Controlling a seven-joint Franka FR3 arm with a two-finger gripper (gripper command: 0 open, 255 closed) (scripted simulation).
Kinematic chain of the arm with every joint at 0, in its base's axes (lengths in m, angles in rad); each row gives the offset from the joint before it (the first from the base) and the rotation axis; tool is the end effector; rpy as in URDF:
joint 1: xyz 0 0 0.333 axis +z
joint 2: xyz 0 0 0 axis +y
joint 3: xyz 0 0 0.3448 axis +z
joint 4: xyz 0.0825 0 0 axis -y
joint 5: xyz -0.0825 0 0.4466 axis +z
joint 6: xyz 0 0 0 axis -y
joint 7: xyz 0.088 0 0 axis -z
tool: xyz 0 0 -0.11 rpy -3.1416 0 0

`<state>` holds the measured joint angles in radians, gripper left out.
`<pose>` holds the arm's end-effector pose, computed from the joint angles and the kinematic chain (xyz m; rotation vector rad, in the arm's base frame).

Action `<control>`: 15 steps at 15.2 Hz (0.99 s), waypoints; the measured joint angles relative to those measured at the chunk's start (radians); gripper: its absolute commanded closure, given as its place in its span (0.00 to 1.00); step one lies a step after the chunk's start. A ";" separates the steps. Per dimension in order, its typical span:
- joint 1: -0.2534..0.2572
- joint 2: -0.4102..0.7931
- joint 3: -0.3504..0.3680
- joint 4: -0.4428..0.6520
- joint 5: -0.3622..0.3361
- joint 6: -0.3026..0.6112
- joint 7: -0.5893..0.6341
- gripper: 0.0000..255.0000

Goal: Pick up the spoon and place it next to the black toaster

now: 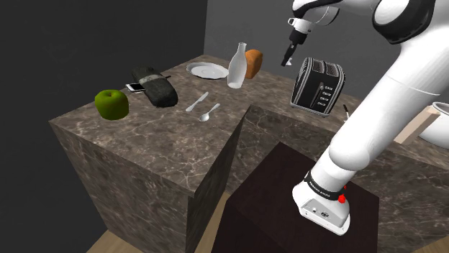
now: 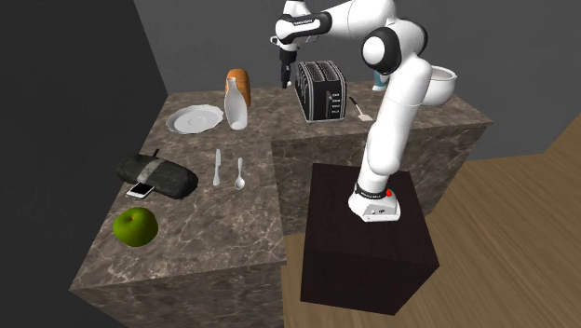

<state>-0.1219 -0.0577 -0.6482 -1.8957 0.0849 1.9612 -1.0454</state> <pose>0.4433 -0.4311 0.5384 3.0916 0.3825 0.2481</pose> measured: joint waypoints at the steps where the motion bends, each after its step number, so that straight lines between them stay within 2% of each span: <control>1: 0.000 -0.001 0.000 -0.011 0.000 0.011 -0.002 1.00; 15: -0.002 0.047 -0.007 -0.155 0.044 0.189 -0.045 1.00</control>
<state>-0.1242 -0.0111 -0.6549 -2.0508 0.1286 2.1504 -1.0902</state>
